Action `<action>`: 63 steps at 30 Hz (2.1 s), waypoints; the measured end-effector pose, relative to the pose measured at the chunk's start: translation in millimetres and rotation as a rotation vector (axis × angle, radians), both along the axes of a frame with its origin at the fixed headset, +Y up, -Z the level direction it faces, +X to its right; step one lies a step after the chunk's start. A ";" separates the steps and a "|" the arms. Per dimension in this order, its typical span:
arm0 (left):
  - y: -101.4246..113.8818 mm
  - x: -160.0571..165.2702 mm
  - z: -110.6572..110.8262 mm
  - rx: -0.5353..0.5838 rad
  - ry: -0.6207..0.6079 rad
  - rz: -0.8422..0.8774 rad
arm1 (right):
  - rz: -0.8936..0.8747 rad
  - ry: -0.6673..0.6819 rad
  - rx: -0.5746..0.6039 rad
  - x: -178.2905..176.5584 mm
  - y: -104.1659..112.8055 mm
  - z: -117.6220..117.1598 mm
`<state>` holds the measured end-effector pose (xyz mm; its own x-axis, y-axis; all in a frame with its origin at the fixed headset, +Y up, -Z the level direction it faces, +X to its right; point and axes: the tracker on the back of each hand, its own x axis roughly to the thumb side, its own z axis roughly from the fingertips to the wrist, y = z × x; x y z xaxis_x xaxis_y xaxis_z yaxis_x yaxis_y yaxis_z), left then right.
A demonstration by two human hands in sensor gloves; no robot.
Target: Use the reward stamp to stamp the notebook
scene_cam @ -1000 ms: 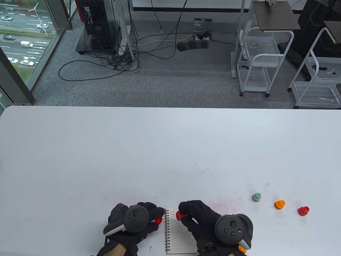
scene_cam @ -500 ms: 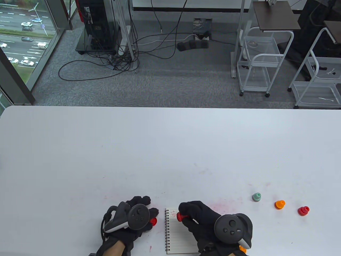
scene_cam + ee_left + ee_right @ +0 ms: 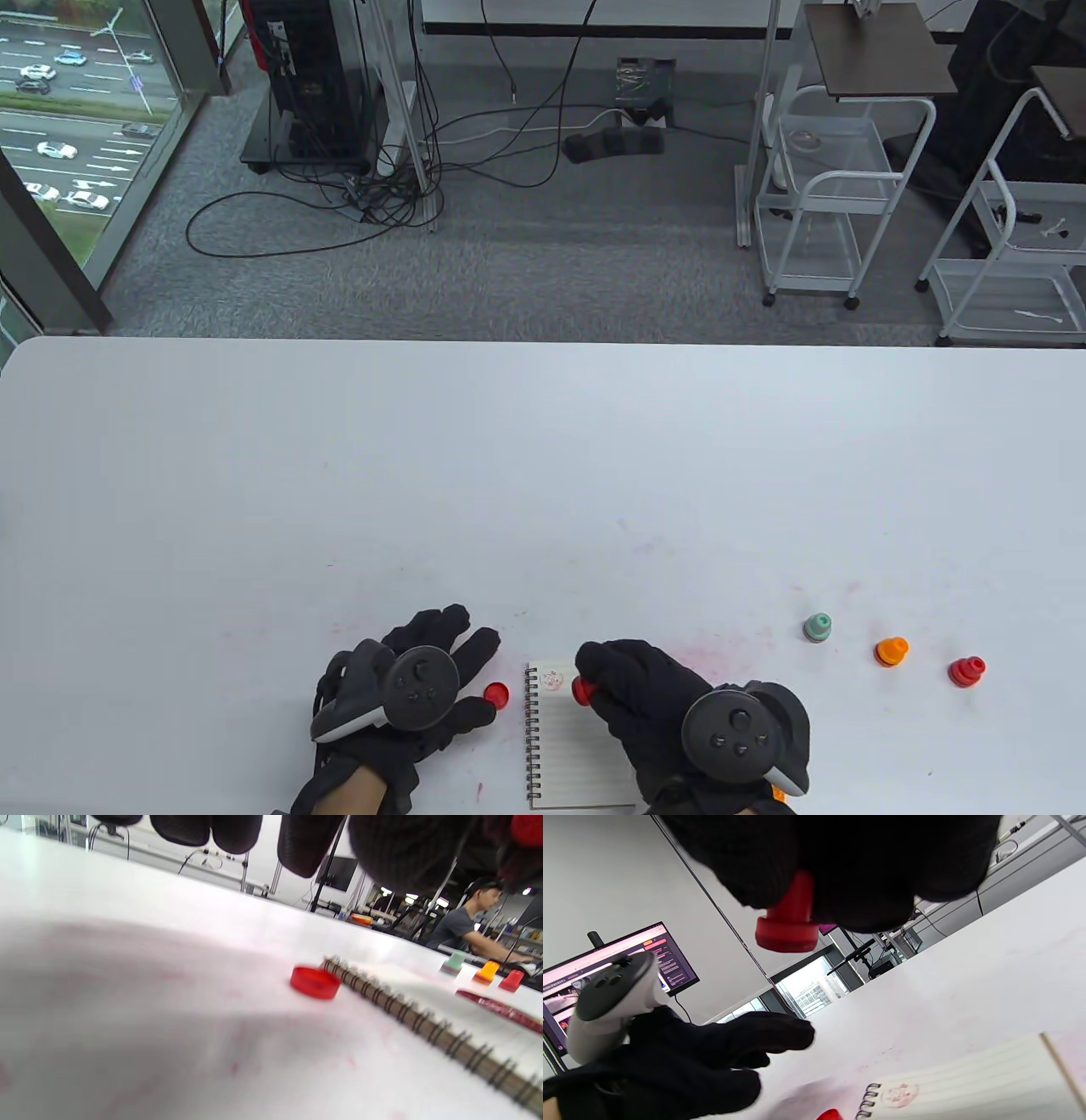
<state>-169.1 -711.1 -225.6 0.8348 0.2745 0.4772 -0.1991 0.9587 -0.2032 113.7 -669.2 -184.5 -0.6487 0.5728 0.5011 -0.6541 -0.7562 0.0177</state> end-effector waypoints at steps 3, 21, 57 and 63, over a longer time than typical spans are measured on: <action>13.3 -3.1 5.0 0.042 -0.024 0.018 | 0.076 -0.010 0.022 6.8 2.7 0.1; 23.4 -8.5 11.3 0.055 -0.027 0.034 | 0.604 -0.015 -0.264 3.2 -29.2 -11.8; 20.0 -5.8 10.6 0.008 -0.015 0.028 | 0.858 -0.010 -0.360 -18.7 -49.8 -16.0; 20.3 -5.6 10.5 0.007 -0.013 0.027 | 0.867 -0.012 -0.317 -19.3 -49.6 -13.7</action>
<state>-174.7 -690.7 -215.1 0.8209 0.2936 0.4898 -0.2228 0.9544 -0.1987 94.4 -718.7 -198.2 -0.9189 -0.0059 0.3944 0.1370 -0.9424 0.3051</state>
